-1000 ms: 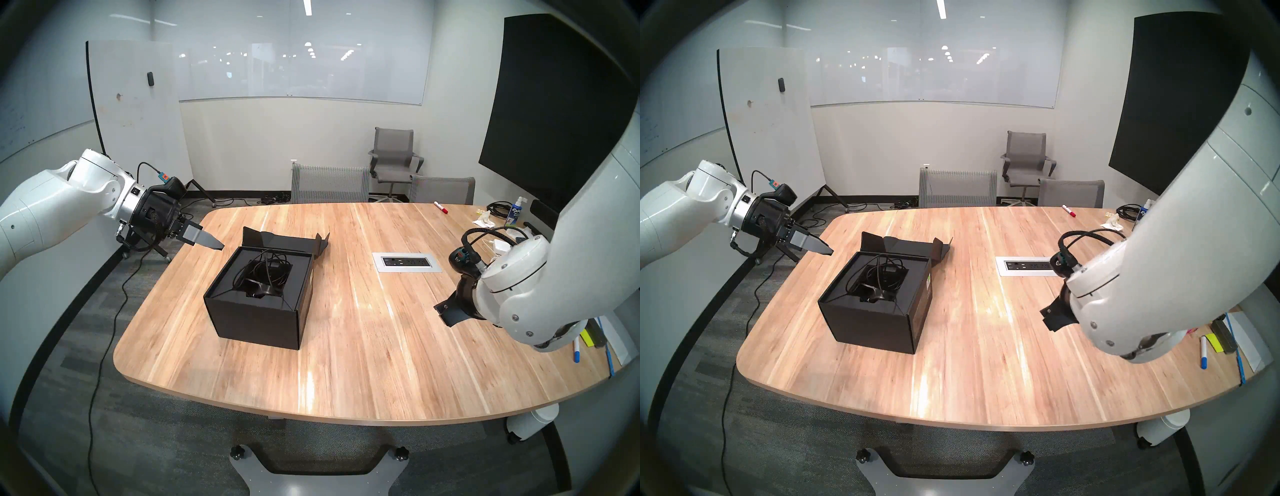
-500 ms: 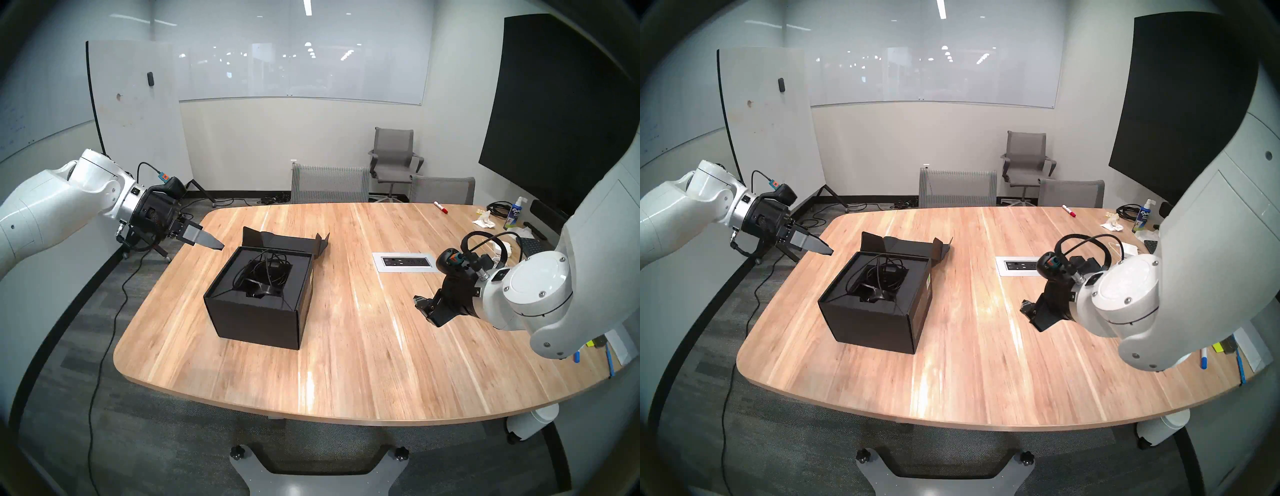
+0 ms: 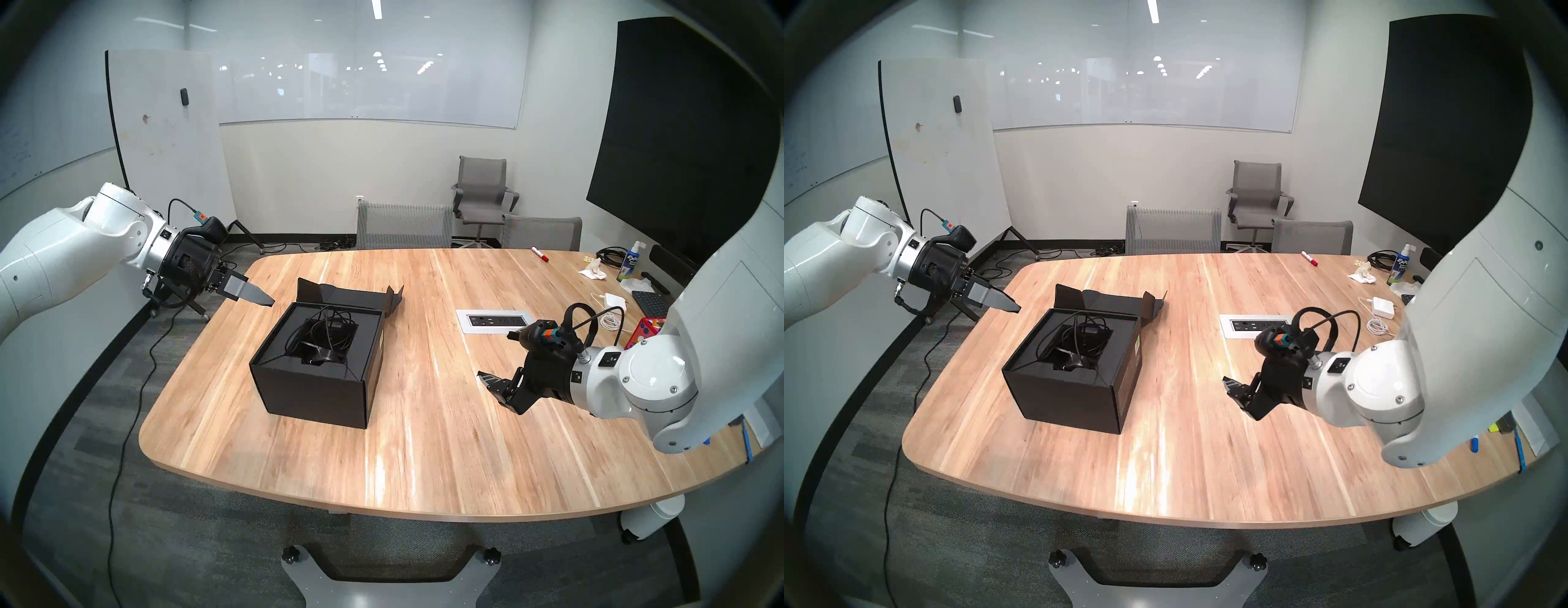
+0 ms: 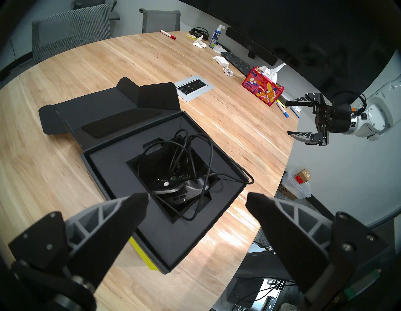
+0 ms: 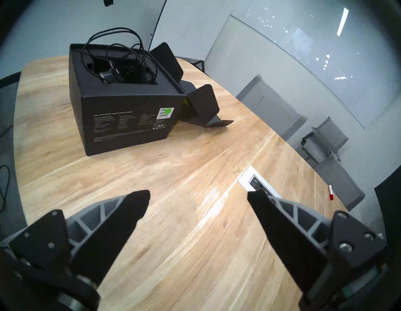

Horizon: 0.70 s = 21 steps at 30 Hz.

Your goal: Open the box and place the mouse inside

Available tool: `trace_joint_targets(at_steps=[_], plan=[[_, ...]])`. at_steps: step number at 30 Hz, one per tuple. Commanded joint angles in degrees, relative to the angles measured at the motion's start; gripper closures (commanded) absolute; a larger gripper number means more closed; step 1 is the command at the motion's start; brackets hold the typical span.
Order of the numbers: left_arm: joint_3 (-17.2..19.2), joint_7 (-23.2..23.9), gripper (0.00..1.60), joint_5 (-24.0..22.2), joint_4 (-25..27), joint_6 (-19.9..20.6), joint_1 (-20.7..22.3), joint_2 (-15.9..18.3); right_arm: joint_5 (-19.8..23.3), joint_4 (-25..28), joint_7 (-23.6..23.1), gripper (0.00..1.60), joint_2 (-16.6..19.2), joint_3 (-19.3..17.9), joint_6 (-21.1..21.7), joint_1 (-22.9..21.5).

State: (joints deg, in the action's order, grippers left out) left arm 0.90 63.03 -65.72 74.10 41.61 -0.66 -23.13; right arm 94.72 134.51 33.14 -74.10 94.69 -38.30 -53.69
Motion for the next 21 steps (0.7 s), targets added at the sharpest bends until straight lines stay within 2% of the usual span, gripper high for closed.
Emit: trace_joint_targets(at_steps=[1, 17, 21], plan=[[0.8, 1.1, 0.00, -0.3, 0.0, 0.0, 1.1, 0.0, -1.2, -3.1, 0.6, 0.00, 1.0, -1.6, -2.0, 4.3], [0.8, 1.1, 0.00, -0.2, -0.1, 0.0, 1.1, 0.0, -3.7, -4.9, 5.2, 0.00, 0.9, -3.9, -3.2, 9.4], [0.7, 1.1, 0.00, -0.2, -0.1, 0.0, 1.1, 0.0, -5.8, -4.2, 6.0, 0.00, 0.9, -3.6, -4.1, 10.0]])
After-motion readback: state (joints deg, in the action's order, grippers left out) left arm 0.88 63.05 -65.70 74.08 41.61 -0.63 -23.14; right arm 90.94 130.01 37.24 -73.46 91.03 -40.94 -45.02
